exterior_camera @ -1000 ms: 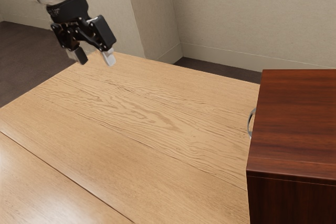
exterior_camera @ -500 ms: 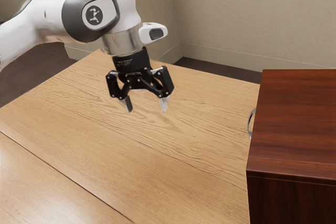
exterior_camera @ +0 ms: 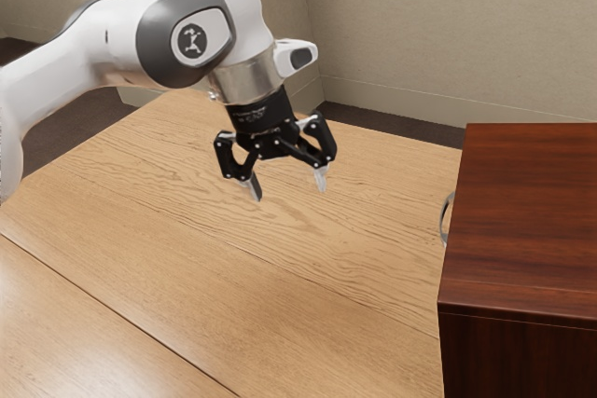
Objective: Pull the drawer handle with one arm to open the drawer
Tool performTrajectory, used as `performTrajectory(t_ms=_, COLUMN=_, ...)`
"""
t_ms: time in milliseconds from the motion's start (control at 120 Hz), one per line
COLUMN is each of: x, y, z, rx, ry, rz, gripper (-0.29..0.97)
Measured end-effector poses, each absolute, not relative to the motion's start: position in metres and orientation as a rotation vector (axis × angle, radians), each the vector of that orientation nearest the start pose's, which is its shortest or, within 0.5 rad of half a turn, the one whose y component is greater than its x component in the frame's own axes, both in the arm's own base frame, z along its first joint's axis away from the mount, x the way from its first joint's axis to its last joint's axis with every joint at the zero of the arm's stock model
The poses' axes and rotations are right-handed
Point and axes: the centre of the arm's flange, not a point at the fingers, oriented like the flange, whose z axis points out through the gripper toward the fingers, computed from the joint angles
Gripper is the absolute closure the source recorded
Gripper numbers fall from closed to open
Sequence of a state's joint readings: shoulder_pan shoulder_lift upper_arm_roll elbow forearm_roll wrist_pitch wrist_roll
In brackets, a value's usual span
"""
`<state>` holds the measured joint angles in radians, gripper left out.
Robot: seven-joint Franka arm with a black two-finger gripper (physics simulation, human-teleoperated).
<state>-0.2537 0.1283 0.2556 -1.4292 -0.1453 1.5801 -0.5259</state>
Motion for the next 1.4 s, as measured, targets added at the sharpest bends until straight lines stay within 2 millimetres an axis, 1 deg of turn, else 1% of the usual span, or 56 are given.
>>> performTrajectory(t_ms=158, x=0.598, y=-0.039, z=0.62, rx=-3.159, ry=-0.877, rz=0.004, gripper=0.0)
performTrajectory(t_ms=225, x=0.601, y=-0.044, z=0.614, rx=-3.154, ry=-0.886, rz=0.018, gripper=0.0)
performTrajectory(t_ms=325, x=0.607, y=-0.063, z=0.605, rx=-3.151, ry=-0.86, rz=0.041, gripper=0.0)
performTrajectory(t_ms=450, x=0.611, y=-0.08, z=0.604, rx=-3.152, ry=-0.834, rz=0.038, gripper=0.0)
performTrajectory(t_ms=525, x=0.619, y=-0.089, z=0.604, rx=-3.151, ry=-0.821, rz=0.036, gripper=0.0)
performTrajectory(t_ms=633, x=0.632, y=-0.098, z=0.594, rx=-3.145, ry=-0.811, rz=0.056, gripper=0.0)
performTrajectory(t_ms=700, x=0.638, y=-0.108, z=0.591, rx=-3.149, ry=-0.797, rz=0.06, gripper=0.0)
performTrajectory(t_ms=908, x=0.645, y=-0.135, z=0.582, rx=-3.162, ry=-0.774, rz=0.087, gripper=0.0)
performTrajectory(t_ms=1017, x=0.649, y=-0.142, z=0.577, rx=-3.162, ry=-0.786, rz=0.099, gripper=0.0)
performTrajectory(t_ms=1167, x=0.653, y=-0.15, z=0.579, rx=-3.167, ry=-0.806, rz=0.086, gripper=0.0)
performTrajectory(t_ms=1400, x=0.656, y=-0.152, z=0.579, rx=-3.165, ry=-0.857, rz=0.081, gripper=0.0)
